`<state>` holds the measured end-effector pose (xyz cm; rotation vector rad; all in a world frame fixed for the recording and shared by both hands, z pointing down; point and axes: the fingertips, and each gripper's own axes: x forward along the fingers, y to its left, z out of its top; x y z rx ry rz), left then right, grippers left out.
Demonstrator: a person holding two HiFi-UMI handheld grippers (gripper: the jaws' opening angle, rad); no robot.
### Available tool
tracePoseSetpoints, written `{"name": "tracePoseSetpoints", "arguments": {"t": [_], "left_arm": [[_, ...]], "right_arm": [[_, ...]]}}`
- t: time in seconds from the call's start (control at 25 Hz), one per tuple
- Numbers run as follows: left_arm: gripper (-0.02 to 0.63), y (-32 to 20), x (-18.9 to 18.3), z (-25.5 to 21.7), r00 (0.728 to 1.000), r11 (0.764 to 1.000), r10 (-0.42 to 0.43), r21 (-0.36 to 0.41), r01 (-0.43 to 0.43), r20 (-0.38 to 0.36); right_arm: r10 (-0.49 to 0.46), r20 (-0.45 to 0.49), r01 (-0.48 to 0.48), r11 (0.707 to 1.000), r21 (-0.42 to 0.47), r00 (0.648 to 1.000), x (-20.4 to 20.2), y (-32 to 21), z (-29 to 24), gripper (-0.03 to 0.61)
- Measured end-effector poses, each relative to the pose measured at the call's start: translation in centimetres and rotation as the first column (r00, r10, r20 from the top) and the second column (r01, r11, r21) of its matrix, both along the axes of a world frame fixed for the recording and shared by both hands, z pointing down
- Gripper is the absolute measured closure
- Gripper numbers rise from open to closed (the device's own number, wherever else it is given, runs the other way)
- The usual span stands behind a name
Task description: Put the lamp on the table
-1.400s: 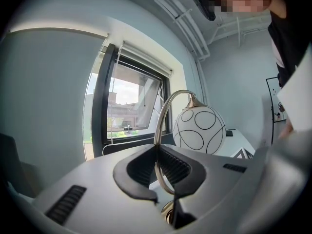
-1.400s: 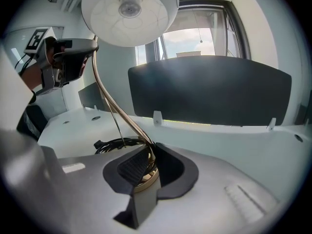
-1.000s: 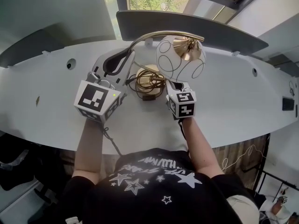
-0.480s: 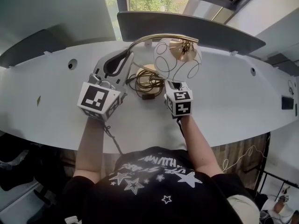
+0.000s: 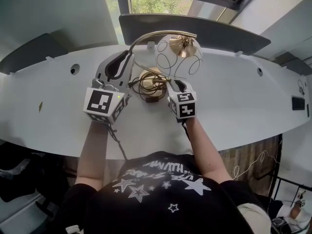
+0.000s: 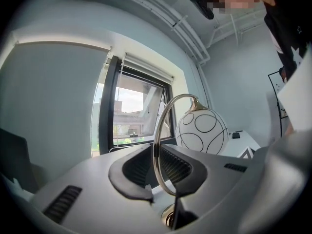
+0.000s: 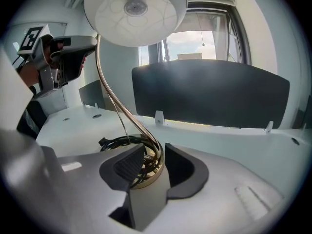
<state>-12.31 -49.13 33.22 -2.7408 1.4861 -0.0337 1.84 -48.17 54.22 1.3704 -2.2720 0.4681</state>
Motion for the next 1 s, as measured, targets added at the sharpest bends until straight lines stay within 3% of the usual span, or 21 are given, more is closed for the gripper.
{"name": "tracePoseSetpoints", "arguments": {"t": [0.08,0.2,0.44,0.68,0.8,1.0], "left_arm": [[0.528,0.6,-0.5,-0.3,1.000,1.000,-0.015,0.006,0.015,0.000],[0.507,1.8,-1.3,-0.1,0.999,0.999,-0.035,-0.004,0.035,-0.008],[0.503,5.7,-2.3,1.9,0.998,0.997,-0.053,-0.062,0.052,-0.016],[0.503,10.1,-1.5,4.7,0.999,0.991,0.002,-0.134,-0.009,-0.050],[0.503,12.0,-0.9,7.0,0.999,0.979,0.025,-0.200,-0.032,-0.037],[0.503,14.8,0.3,9.6,0.996,0.962,0.067,-0.260,-0.079,-0.056]], "right_arm": [[-0.013,0.012,0.013,1.000,0.018,1.000,-0.3,0.5,-0.8,0.444],[-0.017,0.021,0.016,0.999,0.027,1.000,-0.4,1.5,-1.5,0.433],[0.009,0.043,-0.011,0.999,0.051,0.999,0.4,4.7,-2.2,0.431],[0.043,0.128,-0.051,0.997,0.059,0.991,0.3,8.9,-3.2,0.431],[0.049,0.125,-0.058,0.996,0.069,0.991,0.3,11.2,-3.5,0.437],[0.068,0.123,-0.080,0.992,0.100,0.990,1.4,13.5,-4.4,0.504]]}}
